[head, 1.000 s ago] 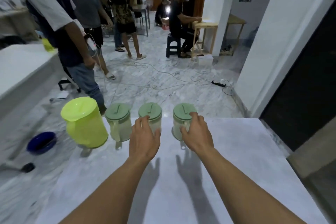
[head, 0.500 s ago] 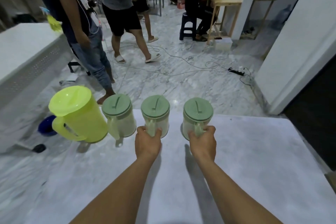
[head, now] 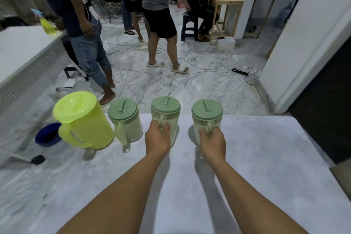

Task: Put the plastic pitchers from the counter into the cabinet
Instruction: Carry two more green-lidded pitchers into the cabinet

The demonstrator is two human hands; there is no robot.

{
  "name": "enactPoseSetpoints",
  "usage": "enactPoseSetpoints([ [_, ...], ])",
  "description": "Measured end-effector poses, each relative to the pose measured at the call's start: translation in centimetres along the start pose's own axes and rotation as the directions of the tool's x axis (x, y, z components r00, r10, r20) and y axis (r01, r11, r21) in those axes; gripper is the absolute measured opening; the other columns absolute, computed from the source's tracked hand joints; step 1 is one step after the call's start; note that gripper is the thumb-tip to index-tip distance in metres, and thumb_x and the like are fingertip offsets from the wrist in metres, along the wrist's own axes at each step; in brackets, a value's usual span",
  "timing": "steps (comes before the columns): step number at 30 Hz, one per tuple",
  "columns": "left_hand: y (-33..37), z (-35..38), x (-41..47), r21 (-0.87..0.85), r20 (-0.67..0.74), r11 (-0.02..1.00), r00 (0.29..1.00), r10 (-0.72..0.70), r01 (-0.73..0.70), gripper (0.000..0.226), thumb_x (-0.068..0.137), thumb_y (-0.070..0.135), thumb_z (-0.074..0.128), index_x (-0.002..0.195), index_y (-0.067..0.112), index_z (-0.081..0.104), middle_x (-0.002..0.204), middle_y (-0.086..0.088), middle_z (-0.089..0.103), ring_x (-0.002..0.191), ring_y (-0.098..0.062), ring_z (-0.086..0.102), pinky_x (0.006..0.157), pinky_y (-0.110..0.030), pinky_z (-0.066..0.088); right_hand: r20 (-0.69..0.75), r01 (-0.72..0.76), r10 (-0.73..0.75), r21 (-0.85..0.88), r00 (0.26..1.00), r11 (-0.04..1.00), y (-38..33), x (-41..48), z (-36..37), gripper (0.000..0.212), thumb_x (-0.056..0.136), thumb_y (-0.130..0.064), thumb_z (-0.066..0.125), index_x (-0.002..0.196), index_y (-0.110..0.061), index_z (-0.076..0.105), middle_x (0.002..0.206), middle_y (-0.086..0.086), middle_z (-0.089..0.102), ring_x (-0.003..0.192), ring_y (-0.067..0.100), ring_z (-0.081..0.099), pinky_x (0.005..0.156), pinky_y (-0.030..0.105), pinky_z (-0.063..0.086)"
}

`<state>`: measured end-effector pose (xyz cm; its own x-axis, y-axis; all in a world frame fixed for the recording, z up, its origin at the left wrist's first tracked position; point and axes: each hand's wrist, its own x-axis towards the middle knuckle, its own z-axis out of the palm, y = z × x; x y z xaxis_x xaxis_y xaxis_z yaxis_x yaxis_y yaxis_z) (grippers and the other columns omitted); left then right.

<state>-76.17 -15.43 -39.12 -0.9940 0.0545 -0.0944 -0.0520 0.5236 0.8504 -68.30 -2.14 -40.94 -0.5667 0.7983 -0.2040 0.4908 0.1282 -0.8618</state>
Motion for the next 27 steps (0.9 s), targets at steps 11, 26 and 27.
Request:
enactPoseSetpoints([
  [11,6.5,-4.8,-4.5,-0.139,0.194,0.968,0.953,0.232,-0.207,0.026,0.093,0.029,0.056,0.098,0.005,0.059,0.094,-0.012,0.067,0.084,-0.027,0.059,0.068,-0.031,0.04,-0.265,-0.002,0.041,0.146,0.963,0.989,-3.8,-8.9,-8.3,0.023,0.092,-0.032,0.062,0.099,-0.01,0.062,0.09,0.007,0.067,0.085,0.028,0.062,0.07,0.034,0.048],
  [26,18.2,-11.1,-29.9,-0.448,0.541,0.83,0.639,0.547,-0.331,0.022,0.084,0.032,0.062,0.083,0.01,0.066,0.082,-0.007,0.067,0.08,-0.028,0.061,0.069,-0.033,0.046,-0.818,0.05,0.143,0.205,0.556,0.978,-3.9,-36.5,-28.2,0.021,0.084,-0.02,0.063,0.065,-0.017,0.056,0.069,0.005,0.059,0.066,0.023,0.054,0.058,0.03,0.038],
  [27,18.8,-11.4,-32.0,-0.471,0.566,0.823,0.606,0.559,-0.318,0.022,0.085,0.033,0.063,0.085,0.011,0.066,0.083,-0.006,0.066,0.08,-0.027,0.06,0.07,-0.032,0.044,-0.839,0.054,0.146,0.204,0.524,0.978,-3.8,-38.5,-29.4,0.019,0.086,-0.019,0.063,0.067,-0.016,0.058,0.07,0.004,0.06,0.067,0.023,0.055,0.058,0.029,0.038],
])
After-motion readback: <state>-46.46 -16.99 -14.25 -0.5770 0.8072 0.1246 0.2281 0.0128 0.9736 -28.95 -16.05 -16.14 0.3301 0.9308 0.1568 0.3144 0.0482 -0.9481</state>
